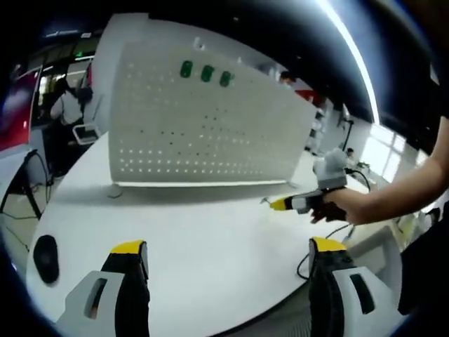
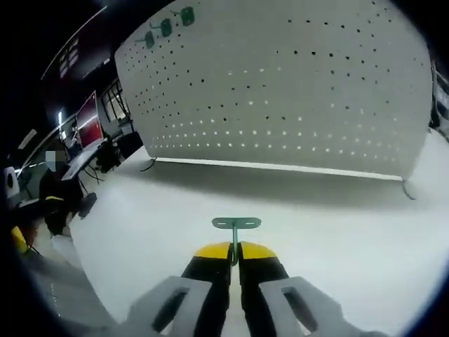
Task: Insert the hook assembly into the mounting plate slot until the hook locks in place.
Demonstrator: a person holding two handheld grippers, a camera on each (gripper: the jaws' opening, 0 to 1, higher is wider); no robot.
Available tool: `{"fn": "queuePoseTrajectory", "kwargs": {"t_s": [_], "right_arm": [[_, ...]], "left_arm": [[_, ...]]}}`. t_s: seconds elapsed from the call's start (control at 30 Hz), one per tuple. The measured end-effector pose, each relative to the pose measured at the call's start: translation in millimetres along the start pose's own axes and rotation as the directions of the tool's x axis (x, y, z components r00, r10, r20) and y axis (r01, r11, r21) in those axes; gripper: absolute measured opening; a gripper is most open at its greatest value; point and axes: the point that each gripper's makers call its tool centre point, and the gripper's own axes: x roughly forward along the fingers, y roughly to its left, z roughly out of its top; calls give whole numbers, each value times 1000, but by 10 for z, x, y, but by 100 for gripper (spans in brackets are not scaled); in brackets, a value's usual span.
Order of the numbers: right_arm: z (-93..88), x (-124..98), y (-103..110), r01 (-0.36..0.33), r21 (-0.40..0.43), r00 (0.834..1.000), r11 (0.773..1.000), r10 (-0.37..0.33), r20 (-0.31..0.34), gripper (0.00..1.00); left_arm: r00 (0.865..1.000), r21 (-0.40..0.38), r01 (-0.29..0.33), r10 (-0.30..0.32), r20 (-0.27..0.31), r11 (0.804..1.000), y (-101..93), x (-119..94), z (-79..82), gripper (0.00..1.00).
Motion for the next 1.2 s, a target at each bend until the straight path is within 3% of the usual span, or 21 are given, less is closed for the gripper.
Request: {"fn": "queuePoseTrajectory", "kwargs": {"t_s": [0.1,0.2,0.37,0.53,0.67,0.77,0.8,0.97,1.07,1.2], "right_arm": [[55,-107,83,-25,30,999,999,24,27,0],[104,-239,187,-58,59,997,997,56,44,0],[160,-404,337,-114,101,992,988,109,60,0],[231,-545,591,-205,132,977,970,194,89,0],[318,-645,879,-317,153,948,936,307,90,0],[332,-703,1063,-381,151,925,912,373,76,0],[337,-730,1158,-419,169,908,892,411,78,0],[280,-749,1360,-471,170,881,865,471,44,0],[239,-770,1524,-533,203,842,822,539,27,0],[240,-811,1635,-577,217,809,787,588,18,0]], "left_arm": [[1000,9,2,-2,-2,1000,-4,5,-5,96],[1000,9,-3,3,-8,1000,6,-2,-12,89],[1000,-25,8,-7,16,1000,-16,30,55,95],[1000,26,4,-4,6,1000,-92,81,70,92],[1000,20,29,-29,-1,999,-166,163,54,93],[998,13,43,-43,38,999,-227,192,172,89],[997,15,49,-50,56,999,-245,194,231,88],[994,37,82,-84,76,996,-274,219,407,81],[989,43,116,-120,92,992,-302,233,505,76],[983,69,154,-160,86,986,-345,242,524,65]]}}
